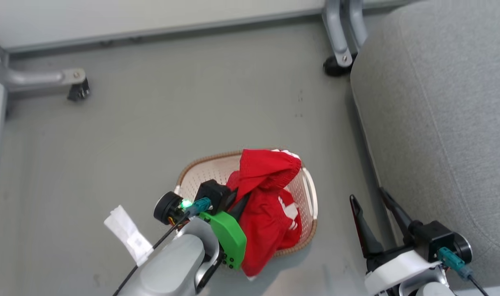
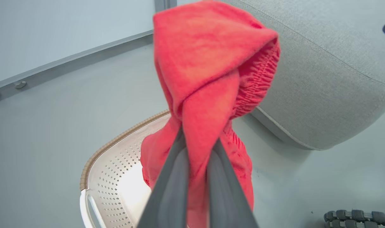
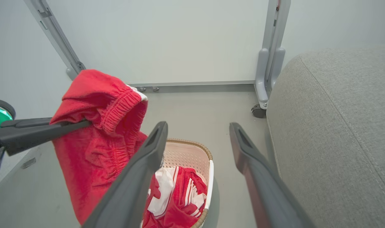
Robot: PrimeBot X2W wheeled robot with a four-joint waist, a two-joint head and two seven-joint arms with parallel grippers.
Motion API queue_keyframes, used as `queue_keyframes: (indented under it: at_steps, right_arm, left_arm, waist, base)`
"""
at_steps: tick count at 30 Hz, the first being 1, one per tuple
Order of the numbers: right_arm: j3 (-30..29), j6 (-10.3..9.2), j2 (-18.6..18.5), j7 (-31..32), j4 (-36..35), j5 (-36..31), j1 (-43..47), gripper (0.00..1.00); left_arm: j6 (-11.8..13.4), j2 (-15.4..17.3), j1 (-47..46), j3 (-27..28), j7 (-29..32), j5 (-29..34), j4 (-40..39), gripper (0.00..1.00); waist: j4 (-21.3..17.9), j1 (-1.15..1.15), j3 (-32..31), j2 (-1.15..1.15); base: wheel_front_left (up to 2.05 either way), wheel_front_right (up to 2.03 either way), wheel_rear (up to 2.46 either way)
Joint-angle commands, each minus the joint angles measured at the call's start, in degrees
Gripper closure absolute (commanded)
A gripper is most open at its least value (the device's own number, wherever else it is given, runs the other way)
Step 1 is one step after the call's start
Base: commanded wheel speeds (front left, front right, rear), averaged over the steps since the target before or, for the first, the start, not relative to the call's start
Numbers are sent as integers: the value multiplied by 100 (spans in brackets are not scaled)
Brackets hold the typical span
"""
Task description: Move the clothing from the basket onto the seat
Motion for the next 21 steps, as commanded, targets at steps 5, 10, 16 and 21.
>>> queue_keyframes:
  at_steps: [5,10,16,21]
  right_arm:
    - [113,-7,-22,-14,45,63,261,0]
    - [200,-8,-22,-14,66,97,359,0]
    - [288,-8,-22,-14,87,86,451,0]
    - [386,-7,-21,-14,91,42,478,0]
  left_arm:
    - [216,222,590,430,-12,455,-823,100]
    - [297,306,882,776,-12,754,-1378,100]
    - [219,317,1038,1001,-12,970,-1750,100]
    - [139,274,1064,1071,-13,1069,-1966,100]
  waist:
    - [-56,1,-1051,0]
    - [-41,1,-1203,0]
    - [-28,1,-1361,0]
    - [-38,1,-1430,0]
  base:
    - [0,0,0]
    - [0,0,0]
    - [0,0,0]
    - [0,0,0]
